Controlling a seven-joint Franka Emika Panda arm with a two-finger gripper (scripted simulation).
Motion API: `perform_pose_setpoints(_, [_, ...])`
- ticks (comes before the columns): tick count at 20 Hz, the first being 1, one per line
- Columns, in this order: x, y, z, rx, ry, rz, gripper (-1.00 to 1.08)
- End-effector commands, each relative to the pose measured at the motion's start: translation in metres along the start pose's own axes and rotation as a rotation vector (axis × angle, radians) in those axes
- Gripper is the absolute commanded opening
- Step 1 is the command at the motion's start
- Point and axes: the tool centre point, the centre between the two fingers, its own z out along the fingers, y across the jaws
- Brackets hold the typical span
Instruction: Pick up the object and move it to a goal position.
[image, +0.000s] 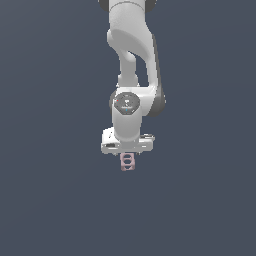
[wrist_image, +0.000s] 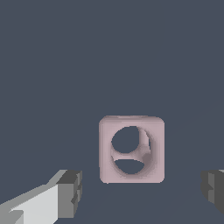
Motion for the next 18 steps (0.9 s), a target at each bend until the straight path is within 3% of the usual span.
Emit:
perform_pose_setpoints(1, [0.006,0.000,0.006,0.001,0.005,-0.006,1.00])
perform_pose_setpoints(10, [0.008,-0.001,0.013,0.002,0.007,-0.009,1.00])
perform_pose_setpoints(18, [0.008,-0.001,0.049,0.002,0.008,-0.009,1.00])
